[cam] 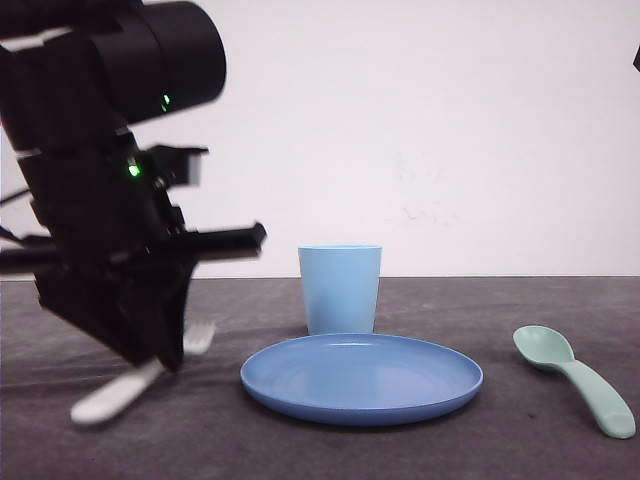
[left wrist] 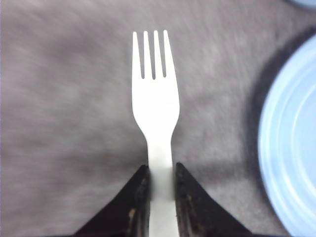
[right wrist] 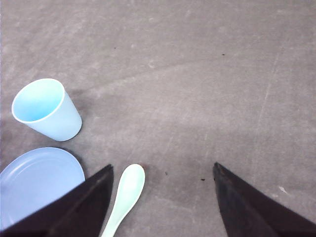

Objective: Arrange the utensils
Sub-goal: 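Lift the white fork upright with the left gripper over the cup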

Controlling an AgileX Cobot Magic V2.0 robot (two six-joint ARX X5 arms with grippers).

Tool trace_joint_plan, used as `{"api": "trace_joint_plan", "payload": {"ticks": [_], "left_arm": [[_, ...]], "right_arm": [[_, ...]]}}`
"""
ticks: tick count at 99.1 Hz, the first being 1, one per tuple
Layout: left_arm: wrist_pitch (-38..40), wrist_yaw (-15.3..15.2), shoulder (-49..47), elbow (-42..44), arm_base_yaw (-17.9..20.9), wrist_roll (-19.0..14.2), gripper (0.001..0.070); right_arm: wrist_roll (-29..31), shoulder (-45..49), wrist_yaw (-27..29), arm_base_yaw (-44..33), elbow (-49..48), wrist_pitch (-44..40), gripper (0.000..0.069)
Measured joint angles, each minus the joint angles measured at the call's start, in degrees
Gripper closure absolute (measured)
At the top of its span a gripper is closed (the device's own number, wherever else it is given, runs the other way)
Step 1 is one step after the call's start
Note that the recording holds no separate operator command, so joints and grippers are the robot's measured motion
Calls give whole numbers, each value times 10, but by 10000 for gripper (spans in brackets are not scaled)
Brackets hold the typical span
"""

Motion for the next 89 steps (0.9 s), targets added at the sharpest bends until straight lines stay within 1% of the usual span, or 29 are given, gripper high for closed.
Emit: {"api": "trace_joint_plan", "payload": {"ticks": [8, 14, 25, 37, 51, 62, 72, 75, 89], "left_arm": [[21, -32, -49, 0, -1, 2, 665], [58, -45, -88, 0, -1, 10, 665], [148, -47, -138, 0, -1, 37, 665], [256, -47, -150, 0, -2, 82, 665], [361, -48, -128, 0, -2, 134, 665], [439, -48, -94, 0, -2, 164, 665], [506, -38, -54, 0, -2, 179, 665], [523, -32, -40, 0, -2, 180, 665], [592, -22, 21, 0, -2, 184, 665]], "right_arm": [[0, 0, 0, 0, 0, 0, 293], [0, 0, 1, 0, 0, 0, 293], [0, 0, 3, 0, 0, 0, 293], [0, 0, 4, 0, 0, 0, 293], [0, 0, 4, 0, 0, 3, 293], [0, 0, 4, 0, 0, 12, 293], [0, 0, 4, 0, 0, 16, 293], [0, 0, 4, 0, 0, 16, 293], [0, 0, 4, 0, 0, 19, 293]]}}
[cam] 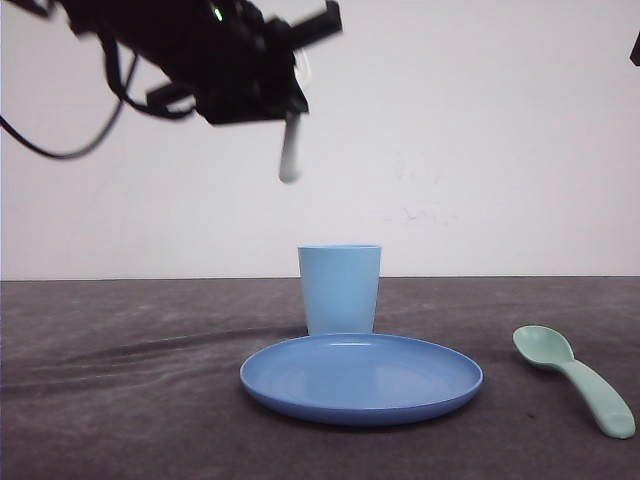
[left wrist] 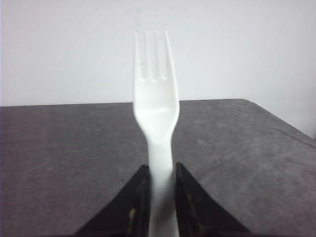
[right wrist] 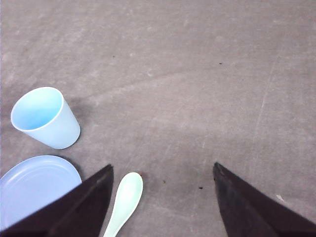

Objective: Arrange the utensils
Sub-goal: 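Lift the white fork upright with the left gripper over the cup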

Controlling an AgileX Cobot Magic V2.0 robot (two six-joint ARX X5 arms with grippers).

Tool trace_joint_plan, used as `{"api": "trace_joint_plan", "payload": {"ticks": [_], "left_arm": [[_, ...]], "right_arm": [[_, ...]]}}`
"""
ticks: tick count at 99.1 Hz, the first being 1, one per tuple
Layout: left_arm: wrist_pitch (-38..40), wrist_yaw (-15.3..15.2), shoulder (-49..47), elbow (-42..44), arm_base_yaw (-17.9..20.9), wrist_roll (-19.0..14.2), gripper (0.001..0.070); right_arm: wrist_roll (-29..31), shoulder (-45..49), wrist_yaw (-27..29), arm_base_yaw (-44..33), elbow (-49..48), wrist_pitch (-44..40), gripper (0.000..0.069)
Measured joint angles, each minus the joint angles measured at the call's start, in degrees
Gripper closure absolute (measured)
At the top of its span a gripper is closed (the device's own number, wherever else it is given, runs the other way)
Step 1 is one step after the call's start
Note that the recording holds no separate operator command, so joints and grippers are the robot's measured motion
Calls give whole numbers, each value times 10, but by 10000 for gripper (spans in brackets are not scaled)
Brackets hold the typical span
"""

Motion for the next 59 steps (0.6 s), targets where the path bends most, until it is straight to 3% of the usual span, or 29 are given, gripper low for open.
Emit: {"api": "trace_joint_plan", "payload": {"ticks": [10, 59], "left_arm": [[39, 9, 36, 1, 0, 1, 665], [42, 33, 134, 63, 0, 17, 665]], "right_arm": [[0, 0, 0, 0, 0, 1, 293], [-7, 0, 2, 0, 0, 1, 293]]}}
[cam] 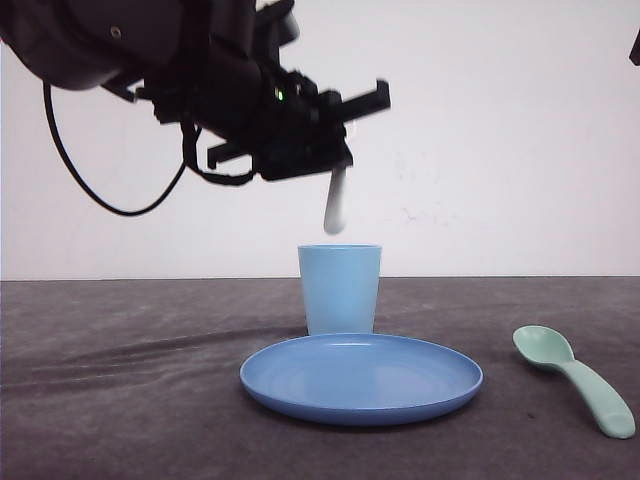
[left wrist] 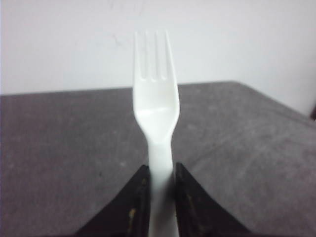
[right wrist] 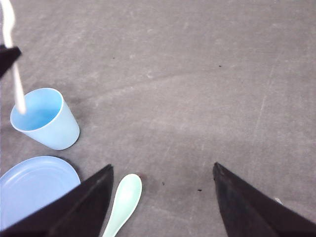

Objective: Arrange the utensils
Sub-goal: 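Lift the white fork upright with the left gripper over the cup, then lower the fork into the blue cup and open the left gripper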

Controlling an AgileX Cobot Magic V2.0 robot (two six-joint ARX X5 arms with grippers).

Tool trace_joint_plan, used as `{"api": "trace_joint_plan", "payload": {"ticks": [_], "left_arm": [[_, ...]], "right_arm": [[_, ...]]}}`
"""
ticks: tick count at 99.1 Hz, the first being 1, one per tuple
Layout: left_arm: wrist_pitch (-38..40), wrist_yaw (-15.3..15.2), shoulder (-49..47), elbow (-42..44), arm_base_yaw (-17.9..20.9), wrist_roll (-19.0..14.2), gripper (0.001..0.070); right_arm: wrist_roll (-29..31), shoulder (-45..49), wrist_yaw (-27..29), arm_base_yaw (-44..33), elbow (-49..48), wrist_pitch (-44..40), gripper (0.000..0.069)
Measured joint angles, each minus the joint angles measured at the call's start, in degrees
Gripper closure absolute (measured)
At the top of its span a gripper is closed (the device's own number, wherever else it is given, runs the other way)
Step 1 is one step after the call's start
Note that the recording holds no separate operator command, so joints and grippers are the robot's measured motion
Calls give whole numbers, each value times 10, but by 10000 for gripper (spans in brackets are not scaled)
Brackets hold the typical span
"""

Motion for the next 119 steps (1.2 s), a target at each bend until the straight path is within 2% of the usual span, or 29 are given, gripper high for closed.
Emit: {"api": "trace_joint_plan", "payload": {"ticks": [74, 97, 119], "left_arm": [[-37, 2, 26, 0, -4, 4, 661], [-36, 2, 26, 0, -4, 4, 533], [-35, 2, 26, 0, -5, 4, 514]], "right_arm": [[-4, 0, 0, 0, 0, 0, 293], [-4, 0, 0, 0, 0, 0, 293], [-4, 0, 0, 0, 0, 0, 293]]}}
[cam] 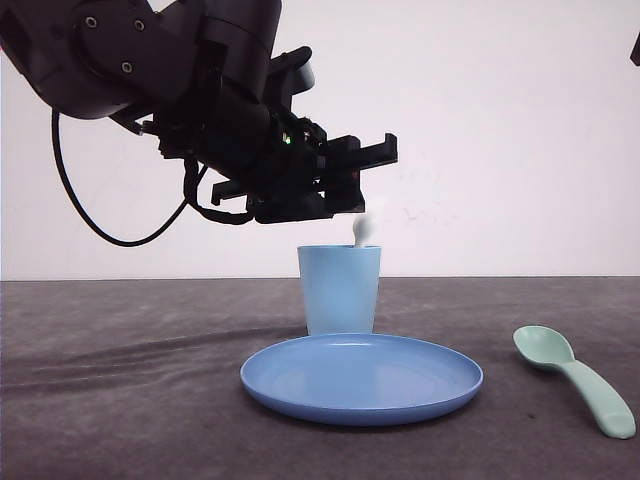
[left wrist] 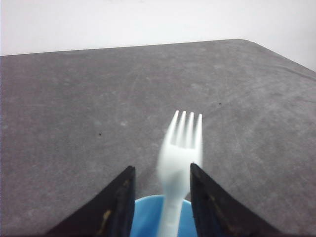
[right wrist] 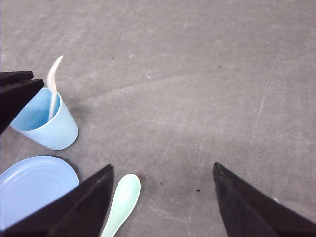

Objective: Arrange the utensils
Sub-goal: 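Lower the fork into the blue cup and open the left gripper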

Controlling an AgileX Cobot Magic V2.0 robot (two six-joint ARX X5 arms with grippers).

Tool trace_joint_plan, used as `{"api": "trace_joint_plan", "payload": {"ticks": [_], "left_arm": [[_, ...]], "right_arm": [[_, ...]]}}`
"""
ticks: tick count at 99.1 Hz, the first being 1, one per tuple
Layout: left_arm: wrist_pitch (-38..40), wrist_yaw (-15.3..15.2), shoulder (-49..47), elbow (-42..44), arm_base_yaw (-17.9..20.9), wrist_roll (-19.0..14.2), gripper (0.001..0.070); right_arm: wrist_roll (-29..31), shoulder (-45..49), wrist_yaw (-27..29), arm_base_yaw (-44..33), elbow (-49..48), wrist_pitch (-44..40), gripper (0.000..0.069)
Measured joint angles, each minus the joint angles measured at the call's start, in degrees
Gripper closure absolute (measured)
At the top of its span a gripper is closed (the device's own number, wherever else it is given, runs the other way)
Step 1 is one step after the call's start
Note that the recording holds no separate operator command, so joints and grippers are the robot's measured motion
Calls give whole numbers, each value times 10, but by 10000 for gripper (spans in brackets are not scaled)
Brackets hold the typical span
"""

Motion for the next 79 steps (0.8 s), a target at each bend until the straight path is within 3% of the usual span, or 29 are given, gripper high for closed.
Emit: {"api": "trace_joint_plan", "payload": {"ticks": [18, 35, 65, 79], "left_arm": [[-14, 0, -20, 0, -2, 0, 514], [-70, 0, -119, 0, -6, 0, 514], [-312, 0, -329, 1, -7, 15, 514], [-418, 0, -428, 1, -10, 18, 514]], "right_arm": [[1, 0, -2, 4, 0, -15, 293], [24, 7, -2, 29, 0, -63, 293], [95, 79, 1, 122, 0, -109, 293], [124, 133, 30, 169, 0, -110, 293]]}}
